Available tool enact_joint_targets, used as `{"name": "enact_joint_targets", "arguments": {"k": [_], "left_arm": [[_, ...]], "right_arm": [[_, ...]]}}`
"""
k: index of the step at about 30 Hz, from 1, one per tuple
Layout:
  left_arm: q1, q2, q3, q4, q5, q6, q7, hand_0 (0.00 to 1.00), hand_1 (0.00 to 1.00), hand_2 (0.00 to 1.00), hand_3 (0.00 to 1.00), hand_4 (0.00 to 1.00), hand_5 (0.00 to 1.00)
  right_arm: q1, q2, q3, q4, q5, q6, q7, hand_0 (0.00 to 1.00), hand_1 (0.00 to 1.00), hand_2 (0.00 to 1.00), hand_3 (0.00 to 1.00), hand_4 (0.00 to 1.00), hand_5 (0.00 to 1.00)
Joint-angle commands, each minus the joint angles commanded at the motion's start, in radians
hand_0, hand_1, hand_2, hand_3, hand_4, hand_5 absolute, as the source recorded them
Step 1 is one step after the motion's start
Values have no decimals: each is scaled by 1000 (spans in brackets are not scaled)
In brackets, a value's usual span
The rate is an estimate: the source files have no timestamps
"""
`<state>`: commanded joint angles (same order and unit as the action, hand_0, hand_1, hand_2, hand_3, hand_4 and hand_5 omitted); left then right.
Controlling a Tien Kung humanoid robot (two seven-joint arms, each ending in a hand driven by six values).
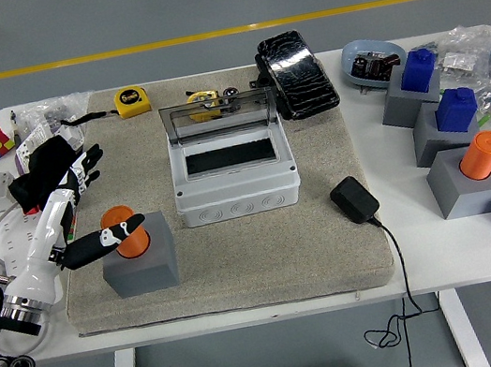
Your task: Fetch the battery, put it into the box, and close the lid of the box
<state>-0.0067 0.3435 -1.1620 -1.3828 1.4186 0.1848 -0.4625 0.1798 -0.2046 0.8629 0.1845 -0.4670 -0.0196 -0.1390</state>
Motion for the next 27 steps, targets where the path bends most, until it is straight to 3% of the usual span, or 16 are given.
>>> {"name": "enact_joint_targets", "arguments": {"k": [9,10,15,16,21,22,27], "left_arm": [[2,-2,24,17,-10,12,-18,916,998,998,998,998,304],[1,-3,29,20,-17,17,-24,814,960,998,998,998,178],[-3,-9,48,38,-52,33,-48,814,960,998,998,998,178],[-3,-11,51,43,-58,37,-53,723,841,938,958,998,29],[-11,-19,64,61,-74,51,-68,723,841,938,958,998,29],[-13,-21,65,64,-77,53,-71,614,726,815,873,998,2],[-22,-27,69,77,-86,50,-77,614,726,815,873,998,2]], "right_arm": [[-1,1,-3,0,1,1,1,647,705,695,577,950,538],[-1,2,-3,1,2,0,1,647,706,695,576,950,538],[1,3,-5,2,2,-2,2,647,706,695,576,950,538],[0,3,-6,2,2,-2,2,647,705,695,577,951,536],[1,3,-10,1,5,-1,0,647,705,695,577,951,536],[1,3,-12,1,7,-1,0,647,705,695,577,951,536],[3,2,-15,1,9,-2,-1,647,705,695,577,951,536]]}}
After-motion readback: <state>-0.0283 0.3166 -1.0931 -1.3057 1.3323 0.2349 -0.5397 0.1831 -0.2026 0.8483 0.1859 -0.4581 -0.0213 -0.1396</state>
